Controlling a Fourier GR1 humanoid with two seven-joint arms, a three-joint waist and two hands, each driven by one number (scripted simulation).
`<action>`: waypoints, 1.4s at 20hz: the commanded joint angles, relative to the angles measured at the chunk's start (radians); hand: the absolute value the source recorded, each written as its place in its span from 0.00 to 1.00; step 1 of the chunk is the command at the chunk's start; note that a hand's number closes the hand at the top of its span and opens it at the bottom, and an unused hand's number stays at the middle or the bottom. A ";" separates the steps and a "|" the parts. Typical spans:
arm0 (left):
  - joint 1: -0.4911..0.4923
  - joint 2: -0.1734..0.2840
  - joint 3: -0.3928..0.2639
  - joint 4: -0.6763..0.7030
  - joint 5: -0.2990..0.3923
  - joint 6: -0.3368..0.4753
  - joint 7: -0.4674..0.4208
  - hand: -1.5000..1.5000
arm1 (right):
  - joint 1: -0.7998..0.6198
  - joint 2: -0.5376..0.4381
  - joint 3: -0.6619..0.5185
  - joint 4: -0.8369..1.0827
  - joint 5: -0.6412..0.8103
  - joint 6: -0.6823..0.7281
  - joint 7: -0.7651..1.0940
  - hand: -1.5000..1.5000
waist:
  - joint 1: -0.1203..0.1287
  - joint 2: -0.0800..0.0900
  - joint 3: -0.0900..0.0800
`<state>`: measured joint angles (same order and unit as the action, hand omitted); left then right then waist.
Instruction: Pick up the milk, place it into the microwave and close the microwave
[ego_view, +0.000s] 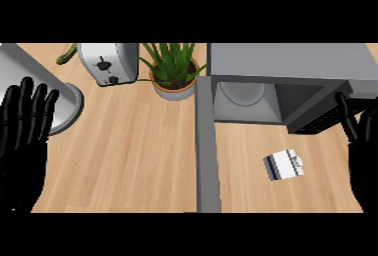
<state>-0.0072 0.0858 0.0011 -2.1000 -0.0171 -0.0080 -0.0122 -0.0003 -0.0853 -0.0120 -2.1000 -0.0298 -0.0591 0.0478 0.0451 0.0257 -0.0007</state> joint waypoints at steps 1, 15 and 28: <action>-0.028 0.023 0.051 -0.005 0.042 -0.008 0.075 0.00 | 0.039 -0.006 0.023 0.040 -0.008 0.060 -0.062 0.00 | -0.044 -0.026 0.001; 0.258 -0.082 -0.008 0.006 0.243 -0.034 -0.038 0.00 | 0.379 -0.077 0.007 -0.102 -0.144 0.291 -0.103 0.00 | -0.047 -0.028 0.001; 0.506 -0.086 -0.086 0.011 0.260 -0.122 -0.233 0.00 | 0.372 -0.022 -0.023 0.216 -0.071 0.356 -0.318 0.00 | -0.040 -0.027 0.001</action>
<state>0.4170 0.0032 -0.0706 -2.1075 0.2309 -0.0864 -0.1727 0.3896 -0.1117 -0.0209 -1.9850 -0.1010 0.2728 -0.2200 0.0027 -0.0014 0.0000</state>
